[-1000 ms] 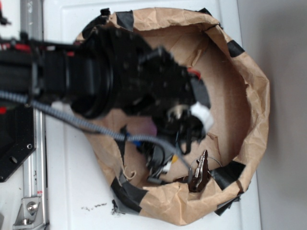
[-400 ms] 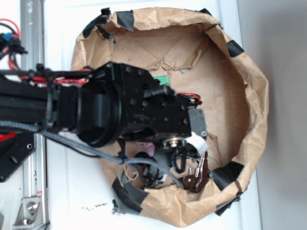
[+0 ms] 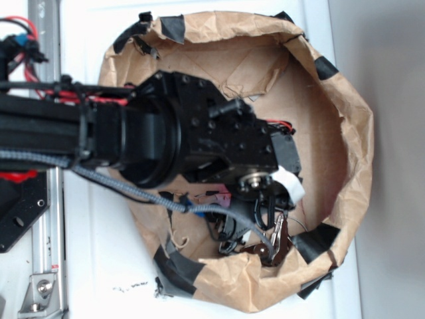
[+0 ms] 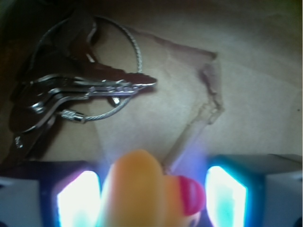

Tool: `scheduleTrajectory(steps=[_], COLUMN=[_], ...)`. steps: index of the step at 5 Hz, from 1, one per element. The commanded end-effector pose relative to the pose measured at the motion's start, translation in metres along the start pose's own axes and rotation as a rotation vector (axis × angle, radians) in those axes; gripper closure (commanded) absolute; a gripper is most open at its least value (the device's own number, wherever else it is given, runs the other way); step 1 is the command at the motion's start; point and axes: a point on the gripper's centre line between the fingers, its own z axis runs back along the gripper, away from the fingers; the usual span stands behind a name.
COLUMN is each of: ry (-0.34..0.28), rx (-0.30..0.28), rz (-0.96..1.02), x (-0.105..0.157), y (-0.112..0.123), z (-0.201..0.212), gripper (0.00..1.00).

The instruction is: Grab the yellow duck.

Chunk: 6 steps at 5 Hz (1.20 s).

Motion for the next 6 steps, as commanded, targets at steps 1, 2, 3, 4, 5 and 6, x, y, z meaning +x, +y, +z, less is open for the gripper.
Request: scheduleTrajectory(steps=[1, 2, 3, 4, 5, 6], ry=[-0.046, -0.107, -0.110, -0.065, -0.052, -0.043], rx=[0.006, 0.065, 0.122, 0.154, 0.163, 0.165], rz=[0.018, 0.167, 0.352, 0.406, 0.414, 0.431], x=[0.004, 0.003, -0.008, -0.009, -0.006, 0.000], y=[0.004, 0.023, 0.041, 0.033, 0.027, 0.025], z=[0.011, 0.065, 0.121, 0.154, 0.153, 0.146], gripper=[1.00, 1.00, 1.00, 1.00, 1.00, 1.00])
